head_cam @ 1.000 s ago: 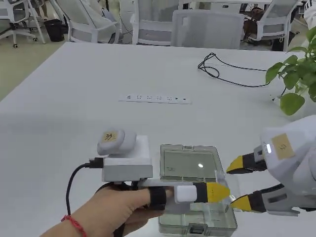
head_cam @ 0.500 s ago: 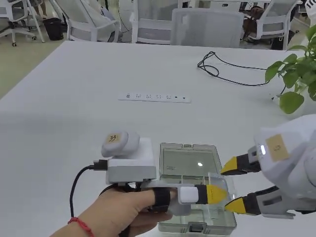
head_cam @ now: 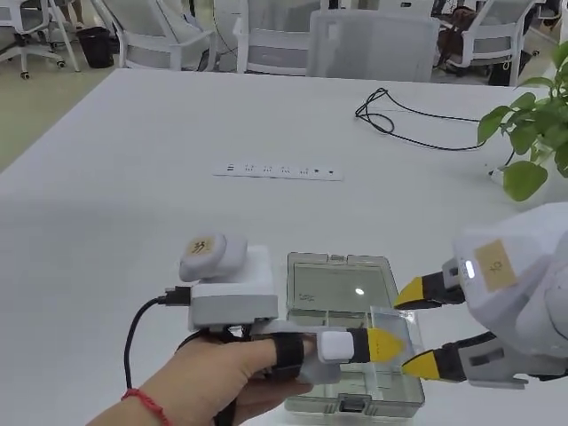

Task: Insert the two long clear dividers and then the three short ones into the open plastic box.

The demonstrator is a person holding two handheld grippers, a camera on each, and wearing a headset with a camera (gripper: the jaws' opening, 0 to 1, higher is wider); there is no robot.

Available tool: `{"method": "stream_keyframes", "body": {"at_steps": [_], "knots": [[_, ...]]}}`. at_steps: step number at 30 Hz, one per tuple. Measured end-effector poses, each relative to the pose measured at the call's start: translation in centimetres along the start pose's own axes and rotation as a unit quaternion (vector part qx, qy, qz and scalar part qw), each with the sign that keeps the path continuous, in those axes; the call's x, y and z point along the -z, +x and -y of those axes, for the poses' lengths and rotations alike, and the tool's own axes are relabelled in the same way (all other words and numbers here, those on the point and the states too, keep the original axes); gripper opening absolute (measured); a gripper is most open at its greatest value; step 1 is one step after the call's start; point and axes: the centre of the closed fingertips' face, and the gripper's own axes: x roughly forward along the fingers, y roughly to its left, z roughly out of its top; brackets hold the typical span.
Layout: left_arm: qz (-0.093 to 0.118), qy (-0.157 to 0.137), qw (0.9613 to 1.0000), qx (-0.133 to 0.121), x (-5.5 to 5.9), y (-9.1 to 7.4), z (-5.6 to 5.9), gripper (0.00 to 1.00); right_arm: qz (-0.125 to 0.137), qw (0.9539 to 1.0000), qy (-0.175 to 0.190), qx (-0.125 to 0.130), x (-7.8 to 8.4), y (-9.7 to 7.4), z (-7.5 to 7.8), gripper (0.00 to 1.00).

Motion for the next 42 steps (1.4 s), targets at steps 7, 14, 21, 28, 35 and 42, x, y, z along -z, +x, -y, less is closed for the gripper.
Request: {"method": "stream_keyframes", "body": {"at_steps": [7,14,21,28,35,42], "knots": [[0.001,0.031,0.9995,-0.008,-0.1,-0.3,-0.2,0.00,0.010,0.9999,0.006,0.006,-0.2,-0.8,0.9,0.35],[-0.029,0.206,0.9782,-0.009,0.2,-0.7,0.6,0.00,0.063,0.9940,0.074,-0.049,-0.8,-2.5,1.4,0.32],[-0.062,0.339,0.9386,0.021,1.4,-1.1,2.2,0.00,0.093,0.9814,0.105,-0.131,-1.6,-3.5,0.1,0.23],[-0.066,0.393,0.9161,0.043,1.9,-1.2,2.9,0.00,0.100,0.9708,0.107,-0.190,-2.4,-3.8,-1.6,0.16],[-0.066,0.418,0.9046,0.055,2.2,-1.3,3.6,0.00,0.096,0.9656,0.100,-0.220,-2.5,-3.4,-2.8,0.10],[-0.061,0.430,0.8990,0.060,2.3,-1.4,3.8,0.00,0.098,0.9614,0.102,-0.236,-2.7,-3.4,-3.4,0.03]]}}
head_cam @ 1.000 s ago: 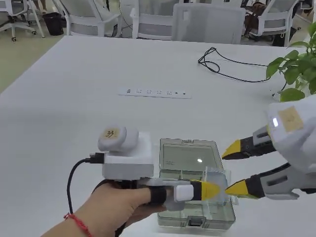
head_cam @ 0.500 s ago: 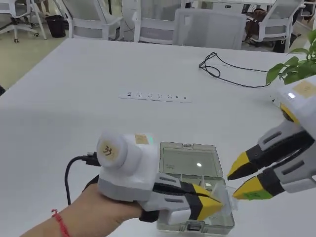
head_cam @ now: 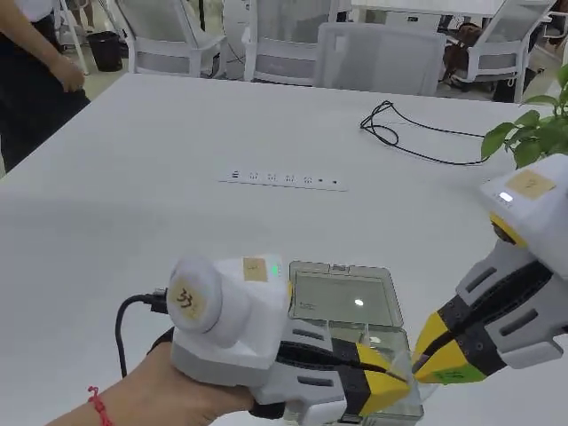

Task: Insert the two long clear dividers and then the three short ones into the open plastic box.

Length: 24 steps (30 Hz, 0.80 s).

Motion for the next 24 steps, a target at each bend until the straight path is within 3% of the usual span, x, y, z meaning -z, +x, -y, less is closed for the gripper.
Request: {"method": "stream_keyframes", "body": {"at_steps": [12,24], "knots": [[-0.003,0.017,0.9999,-0.002,0.19,0.14,0.02,0.00,-0.001,1.0000,-0.001,-0.003,0.28,0.14,-0.11,0.03],[-0.003,0.015,0.9998,-0.010,0.40,-0.03,-0.22,0.00,-0.008,1.0000,-0.003,0.002,0.80,0.37,0.47,0.03]]}}
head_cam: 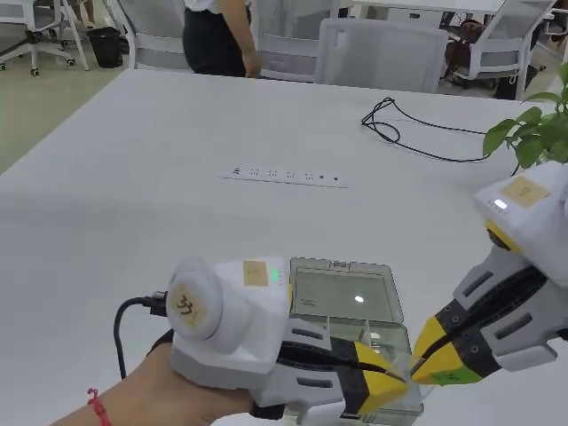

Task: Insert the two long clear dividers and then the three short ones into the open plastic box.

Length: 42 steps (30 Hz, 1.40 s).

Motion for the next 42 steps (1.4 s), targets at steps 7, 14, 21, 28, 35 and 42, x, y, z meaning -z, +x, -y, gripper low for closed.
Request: {"method": "stream_keyframes", "body": {"at_steps": [7,14,21,28,35,42], "knots": [[-0.005,0.000,0.9999,-0.010,0.3,-0.3,-0.3,0.03,-0.001,0.9999,0.002,0.010,0.1,-0.3,0.3,0.03],[-0.009,-0.004,0.9994,-0.033,0.8,-0.9,-1.1,0.14,-0.008,0.9995,0.009,0.029,0.7,-0.7,1.1,0.03],[-0.017,-0.003,0.9980,-0.061,1.7,-2.1,-2.1,0.29,-0.019,0.9984,0.020,0.051,1.7,-1.0,2.3,0.03],[-0.020,-0.001,0.9964,-0.083,2.4,-3.2,-3.0,0.41,-0.035,0.9968,0.022,0.068,2.7,-1.0,3.4,0.03],[-0.028,-0.007,0.9939,-0.106,3.3,-4.2,-4.1,0.58,-0.054,0.9943,0.026,0.088,3.8,-0.6,4.9,0.03],[-0.035,-0.002,0.9916,-0.124,4.2,-5.1,-4.9,0.76,-0.074,0.9917,0.024,0.102,5.2,0.4,6.6,0.03]]}}
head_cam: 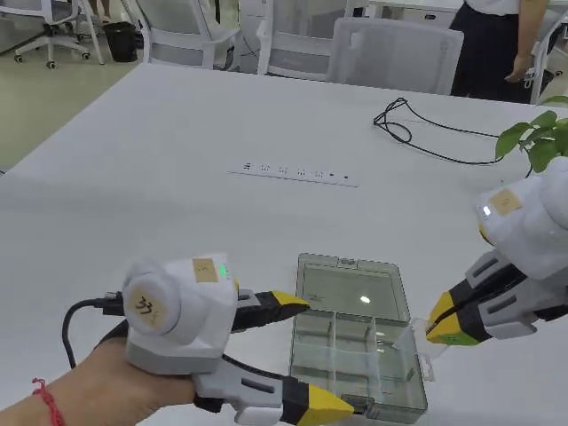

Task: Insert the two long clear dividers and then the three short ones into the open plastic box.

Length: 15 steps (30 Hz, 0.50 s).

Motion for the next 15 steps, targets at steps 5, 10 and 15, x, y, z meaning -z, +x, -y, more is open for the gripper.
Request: {"method": "stream_keyframes", "body": {"at_steps": [5,10,15], "knots": [[-0.007,-0.004,1.0000,-0.001,0.8,-0.2,-0.2,0.86,-0.012,0.9999,-0.006,0.006,0.7,1.0,1.1,0.03],[-0.006,-0.007,1.0000,-0.002,1.2,-0.4,-0.3,0.94,-0.024,0.9996,-0.012,0.009,1.5,2.1,2.1,0.03],[-0.008,-0.010,0.9999,-0.002,1.6,-0.5,-0.4,1.00,-0.037,0.9991,-0.019,0.009,2.1,3.0,2.6,0.03]]}}
